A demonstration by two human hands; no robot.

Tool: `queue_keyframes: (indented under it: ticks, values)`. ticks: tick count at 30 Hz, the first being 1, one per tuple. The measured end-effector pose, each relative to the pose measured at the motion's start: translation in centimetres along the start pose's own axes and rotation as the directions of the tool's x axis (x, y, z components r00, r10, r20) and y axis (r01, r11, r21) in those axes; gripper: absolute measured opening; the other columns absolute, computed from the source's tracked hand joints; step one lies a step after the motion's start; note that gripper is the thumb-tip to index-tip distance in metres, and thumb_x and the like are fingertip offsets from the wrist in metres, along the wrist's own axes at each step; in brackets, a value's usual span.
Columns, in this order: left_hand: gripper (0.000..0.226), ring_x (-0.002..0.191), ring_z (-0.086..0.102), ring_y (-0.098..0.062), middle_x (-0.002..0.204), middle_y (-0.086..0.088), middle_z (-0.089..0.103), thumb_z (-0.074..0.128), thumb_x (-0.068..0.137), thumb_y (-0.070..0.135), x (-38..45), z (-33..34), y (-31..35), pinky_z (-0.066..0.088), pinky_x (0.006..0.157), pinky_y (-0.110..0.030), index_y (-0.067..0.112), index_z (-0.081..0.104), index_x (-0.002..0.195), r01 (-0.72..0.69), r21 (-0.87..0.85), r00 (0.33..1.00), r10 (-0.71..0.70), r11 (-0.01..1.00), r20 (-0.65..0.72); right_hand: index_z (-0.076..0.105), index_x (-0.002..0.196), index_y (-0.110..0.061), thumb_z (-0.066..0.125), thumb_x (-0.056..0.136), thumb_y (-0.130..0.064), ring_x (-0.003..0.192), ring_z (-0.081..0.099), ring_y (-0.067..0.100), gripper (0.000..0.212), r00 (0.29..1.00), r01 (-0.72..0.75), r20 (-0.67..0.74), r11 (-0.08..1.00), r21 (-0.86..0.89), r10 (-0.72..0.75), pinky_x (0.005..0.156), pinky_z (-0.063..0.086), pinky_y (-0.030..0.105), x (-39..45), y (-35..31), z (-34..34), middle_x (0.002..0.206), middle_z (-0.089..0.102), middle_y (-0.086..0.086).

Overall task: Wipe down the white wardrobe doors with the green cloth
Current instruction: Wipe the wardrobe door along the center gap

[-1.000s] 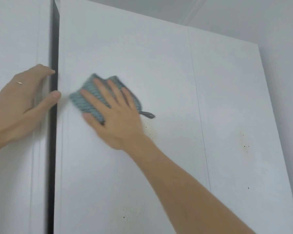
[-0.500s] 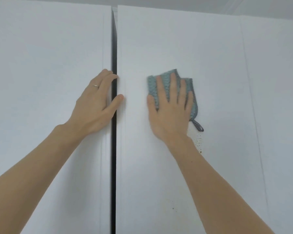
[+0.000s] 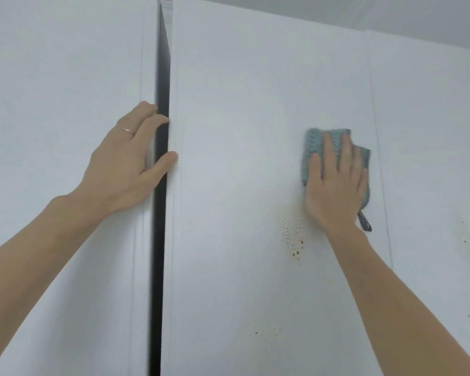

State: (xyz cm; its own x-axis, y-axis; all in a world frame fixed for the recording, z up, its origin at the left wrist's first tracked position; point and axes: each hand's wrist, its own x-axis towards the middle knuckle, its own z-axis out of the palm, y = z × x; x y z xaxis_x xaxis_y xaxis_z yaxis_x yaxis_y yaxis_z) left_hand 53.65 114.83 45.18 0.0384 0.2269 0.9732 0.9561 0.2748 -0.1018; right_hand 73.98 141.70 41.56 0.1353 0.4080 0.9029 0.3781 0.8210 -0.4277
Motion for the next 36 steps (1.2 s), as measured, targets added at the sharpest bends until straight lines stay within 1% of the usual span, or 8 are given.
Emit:
queue_keyframes:
  ticks: [5,8,11,16,19,23,30,36]
  values:
    - [0.061,0.156,0.023,-0.015,0.167,0.005,0.03,0.047,0.096,0.042,0.2,0.0,0.3,0.036,0.104,-0.04,0.016,0.043,0.151,-0.001,-0.003,1.0,0.001,1.0,0.006,0.014,0.163,-0.036,0.017,0.109,-0.046,0.158,0.004,0.027,0.055,0.984,-0.146,-0.103,0.989,0.001,0.145,0.126,0.004,0.051,-1.4,-5.1,1.9,0.172,0.005,0.001]
    - [0.053,0.156,0.021,-0.013,0.167,0.006,0.03,0.055,0.103,0.03,0.3,0.0,0.3,0.033,0.105,-0.038,0.017,0.042,0.153,0.003,-0.016,1.0,-0.003,1.0,0.005,0.026,0.161,-0.033,0.02,0.106,-0.047,0.157,0.013,0.03,0.057,0.98,0.16,-0.115,0.986,-0.047,-0.164,0.126,0.008,0.051,-4.8,-10.7,3.8,0.17,0.016,0.005]
    - [0.058,0.157,0.022,-0.016,0.168,0.002,0.03,0.05,0.098,0.025,0.5,-0.1,-0.2,0.029,0.113,-0.035,0.016,0.042,0.155,-0.022,-0.031,0.999,0.022,0.999,0.026,0.027,0.162,-0.03,0.024,0.108,-0.045,0.158,0.009,0.029,0.055,0.875,0.482,-0.021,0.874,-0.058,-0.484,0.126,0.009,0.052,-8.9,-14.5,5.0,0.171,0.015,0.004]
    - [0.053,0.157,0.025,-0.024,0.166,-0.005,0.031,0.052,0.101,0.033,0.5,0.1,-0.8,0.035,0.119,-0.053,0.023,0.045,0.153,-0.066,-0.046,0.996,0.068,0.997,0.055,0.025,0.161,-0.034,0.026,0.109,-0.048,0.158,0.011,0.021,0.055,0.758,0.652,0.084,0.755,-0.072,-0.646,0.126,0.01,0.046,-8.1,-11.2,3.8,0.17,0.017,-0.006]
    - [0.056,0.157,0.022,-0.023,0.167,0.0,0.028,0.047,0.099,0.048,0.4,0.1,-0.6,0.037,0.116,-0.056,0.032,0.045,0.153,-0.029,-0.044,0.997,0.032,0.999,0.072,0.019,0.161,-0.041,0.021,0.108,-0.051,0.158,0.002,0.016,0.054,0.837,0.545,0.094,0.836,-0.067,-0.539,0.128,0.006,0.044,-5.6,-6.4,2.3,0.171,0.009,-0.011]
    - [0.056,0.158,0.021,-0.019,0.168,0.003,0.027,0.048,0.099,0.049,0.1,-0.1,-0.2,0.037,0.114,-0.057,0.034,0.047,0.153,-0.009,-0.045,0.998,0.011,0.999,0.06,0.011,0.162,-0.041,0.012,0.103,-0.058,0.158,-0.002,0.014,0.061,0.99,0.137,0.039,0.99,-0.036,-0.136,0.128,0.001,0.044,-3.2,1.2,0.2,0.172,0.002,-0.011]
    - [0.053,0.159,0.006,-0.005,0.173,0.012,0.015,0.05,0.108,0.036,-0.8,-0.6,0.3,0.03,0.119,-0.054,0.04,0.038,0.159,0.055,-0.018,0.99,-0.052,0.998,0.133,0.008,0.164,-0.031,0.015,0.108,-0.048,0.158,0.0,0.026,0.059,0.984,-0.173,-0.036,0.985,-0.012,0.173,0.127,0.001,0.051,-4.3,-1.2,1.2,0.172,0.001,0.002]
    - [0.054,0.155,0.017,0.0,0.168,0.02,0.023,0.026,0.102,0.059,-3.1,-0.9,0.8,0.031,0.107,-0.04,0.044,0.05,0.148,0.1,-0.113,0.99,-0.089,0.989,0.107,0.024,0.162,-0.031,0.024,0.109,-0.045,0.159,0.003,0.028,0.055,0.907,0.422,0.017,0.906,-0.041,-0.422,0.127,0.008,0.052,-12.0,-11.0,4.3,0.172,0.01,0.003]
